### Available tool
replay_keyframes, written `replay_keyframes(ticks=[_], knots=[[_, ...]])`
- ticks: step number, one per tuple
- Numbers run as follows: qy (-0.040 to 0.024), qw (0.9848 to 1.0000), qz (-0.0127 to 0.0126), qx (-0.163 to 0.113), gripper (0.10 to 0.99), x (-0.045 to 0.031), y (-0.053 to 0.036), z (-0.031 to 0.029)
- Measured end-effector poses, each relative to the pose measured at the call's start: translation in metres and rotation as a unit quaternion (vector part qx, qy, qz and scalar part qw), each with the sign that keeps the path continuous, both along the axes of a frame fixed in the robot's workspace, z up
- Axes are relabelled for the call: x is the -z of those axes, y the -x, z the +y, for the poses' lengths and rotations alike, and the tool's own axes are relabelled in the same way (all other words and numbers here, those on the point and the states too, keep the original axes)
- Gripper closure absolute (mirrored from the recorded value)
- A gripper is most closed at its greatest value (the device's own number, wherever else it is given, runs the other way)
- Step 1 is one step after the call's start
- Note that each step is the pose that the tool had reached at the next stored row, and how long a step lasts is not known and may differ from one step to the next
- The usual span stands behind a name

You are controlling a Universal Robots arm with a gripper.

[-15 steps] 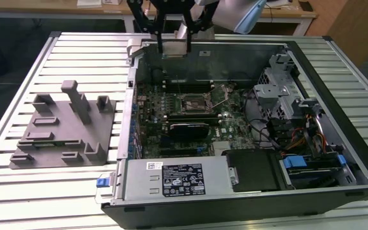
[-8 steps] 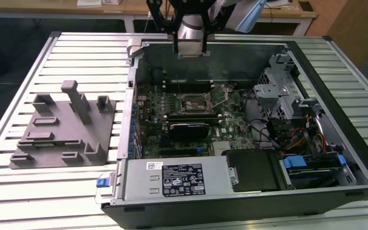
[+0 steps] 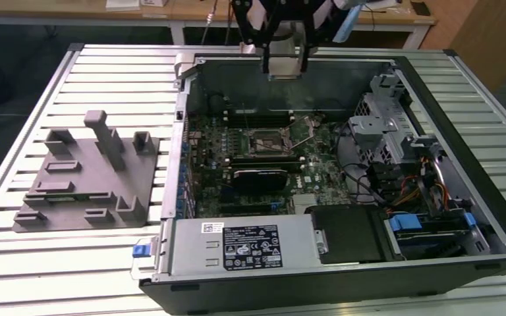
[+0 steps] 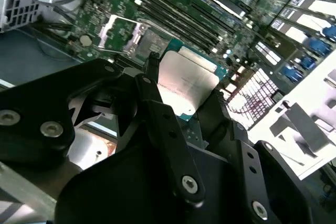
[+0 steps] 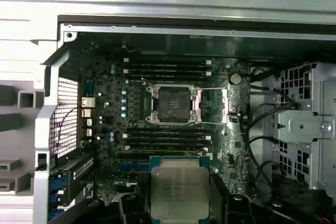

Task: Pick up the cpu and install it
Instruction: 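Pick up the cpu and move it towards the insertion slot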

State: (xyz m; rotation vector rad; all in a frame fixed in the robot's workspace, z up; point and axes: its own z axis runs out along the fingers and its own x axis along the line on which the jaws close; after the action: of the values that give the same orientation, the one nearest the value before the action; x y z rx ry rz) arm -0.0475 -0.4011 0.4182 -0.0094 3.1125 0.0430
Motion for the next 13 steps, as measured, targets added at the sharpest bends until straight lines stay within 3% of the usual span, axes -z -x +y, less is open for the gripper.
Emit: replay_keyframes(ticks=[3, 13], knots=[[0.0000, 1.0000, 0.0002, 0.000, 0.545, 0.0027, -0.0064, -0.0001], [0.0001, 1.0000, 0.0002, 0.000, 0.545, 0.0208, -0.0106, 0.0000]])
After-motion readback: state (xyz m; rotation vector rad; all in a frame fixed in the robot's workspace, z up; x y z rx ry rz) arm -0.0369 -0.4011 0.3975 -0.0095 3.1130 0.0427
